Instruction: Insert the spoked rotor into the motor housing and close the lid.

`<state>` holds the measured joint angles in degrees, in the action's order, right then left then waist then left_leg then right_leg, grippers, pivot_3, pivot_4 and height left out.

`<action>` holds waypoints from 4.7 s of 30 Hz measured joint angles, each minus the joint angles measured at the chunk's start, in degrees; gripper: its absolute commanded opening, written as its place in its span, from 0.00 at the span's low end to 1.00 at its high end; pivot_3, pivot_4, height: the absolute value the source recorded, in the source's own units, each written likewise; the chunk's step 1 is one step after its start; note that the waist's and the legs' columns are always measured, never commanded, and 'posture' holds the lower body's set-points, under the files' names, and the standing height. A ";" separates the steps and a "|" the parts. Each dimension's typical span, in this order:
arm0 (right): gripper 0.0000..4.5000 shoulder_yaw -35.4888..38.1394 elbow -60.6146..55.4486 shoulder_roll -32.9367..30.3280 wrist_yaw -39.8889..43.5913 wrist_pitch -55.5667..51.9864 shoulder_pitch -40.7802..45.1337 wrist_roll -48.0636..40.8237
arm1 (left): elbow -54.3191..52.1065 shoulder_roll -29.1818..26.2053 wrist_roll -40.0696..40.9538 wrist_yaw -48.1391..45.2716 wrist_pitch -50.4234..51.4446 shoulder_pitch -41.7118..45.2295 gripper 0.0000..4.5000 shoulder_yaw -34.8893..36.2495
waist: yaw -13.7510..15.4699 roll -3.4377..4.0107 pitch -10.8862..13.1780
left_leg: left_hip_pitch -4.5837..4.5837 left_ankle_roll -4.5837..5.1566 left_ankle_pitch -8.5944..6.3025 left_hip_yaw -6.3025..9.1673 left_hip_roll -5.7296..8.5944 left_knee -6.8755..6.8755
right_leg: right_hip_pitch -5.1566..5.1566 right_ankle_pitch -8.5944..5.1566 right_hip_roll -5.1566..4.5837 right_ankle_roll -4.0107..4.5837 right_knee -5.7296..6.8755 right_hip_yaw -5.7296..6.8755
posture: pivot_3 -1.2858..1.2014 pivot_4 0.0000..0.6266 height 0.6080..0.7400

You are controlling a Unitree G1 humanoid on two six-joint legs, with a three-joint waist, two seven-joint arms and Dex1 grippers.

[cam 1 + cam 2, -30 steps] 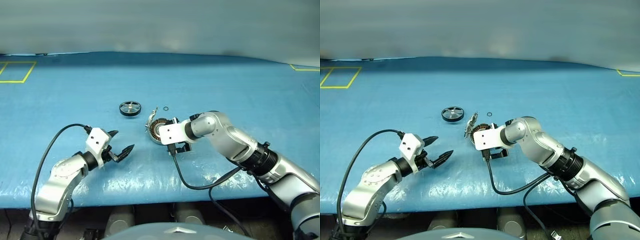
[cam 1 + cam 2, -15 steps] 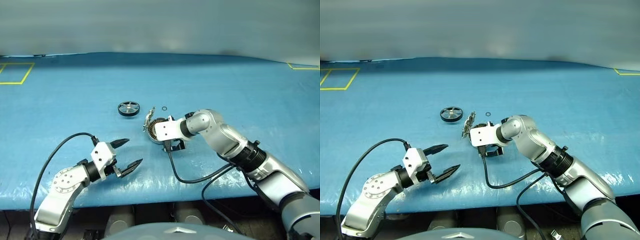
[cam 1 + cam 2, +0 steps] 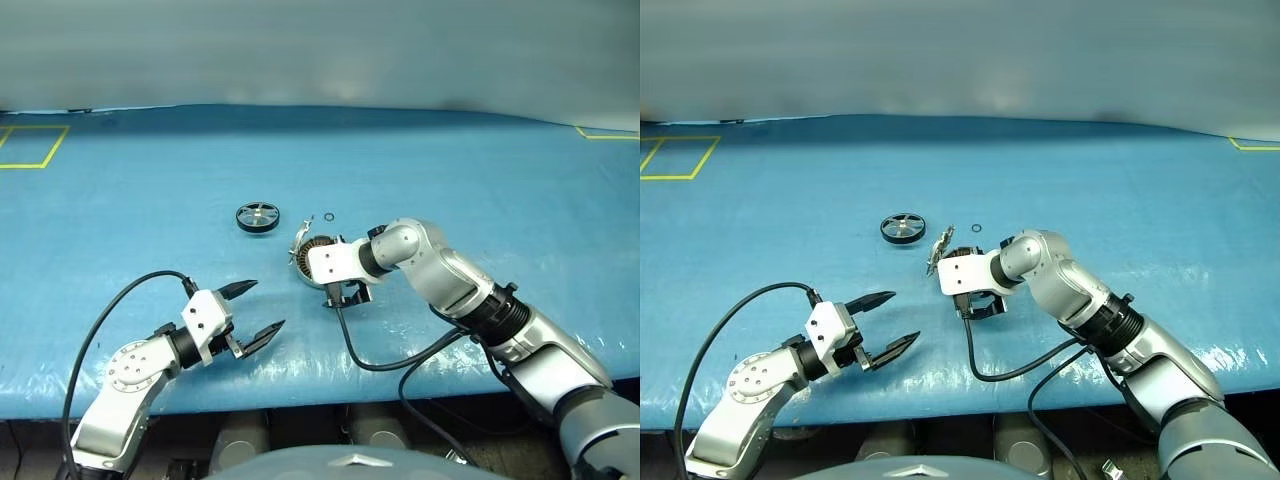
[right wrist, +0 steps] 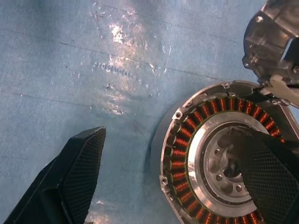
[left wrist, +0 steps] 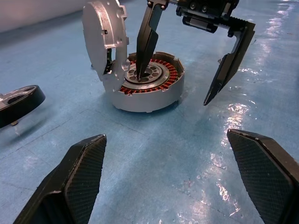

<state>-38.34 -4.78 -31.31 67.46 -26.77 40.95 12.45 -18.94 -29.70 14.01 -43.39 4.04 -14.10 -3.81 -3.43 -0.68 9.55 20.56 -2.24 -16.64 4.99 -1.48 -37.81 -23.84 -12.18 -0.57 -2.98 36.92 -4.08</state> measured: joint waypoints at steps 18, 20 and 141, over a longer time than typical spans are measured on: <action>0.99 1.26 0.39 -0.57 0.54 -0.12 -0.10 -0.31 | 0.60 0.23 0.11 0.03 0.42 0.28 1.00 0.00 | 0.00 0.03 0.02 | 0.00 0.00 0.00 0.00 0.00 0.01 | -0.01 0.00 0.00 0.01 0.00 0.01 | 0.52 0.24 1.00; 0.99 1.26 0.55 -0.68 0.55 -0.13 -0.23 -0.29 | 0.60 0.23 0.11 0.02 0.43 0.28 1.00 0.00 | 0.00 0.03 0.02 | 0.00 0.00 0.00 0.00 0.00 0.01 | -0.01 0.00 0.00 0.01 0.00 0.00 | 0.52 0.24 1.00; 0.98 32.62 35.72 31.95 -58.98 6.06 -4.28 -14.75 | 0.50 2.90 -0.05 3.31 -1.83 -2.26 1.00 -0.02 | -0.68 0.13 0.04 | 0.56 -0.04 0.04 -0.08 -0.10 0.23 | -0.71 0.12 0.09 0.18 0.09 -0.07 | 0.52 0.24 1.00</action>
<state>-5.72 30.94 0.64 8.48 -20.71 36.67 -2.29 -18.44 -26.80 13.96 -40.08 2.22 -16.36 -3.84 -4.12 -0.55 9.59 21.12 -2.28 -16.60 4.91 -1.57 -37.59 -24.55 -12.06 -0.48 -2.80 37.01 -4.15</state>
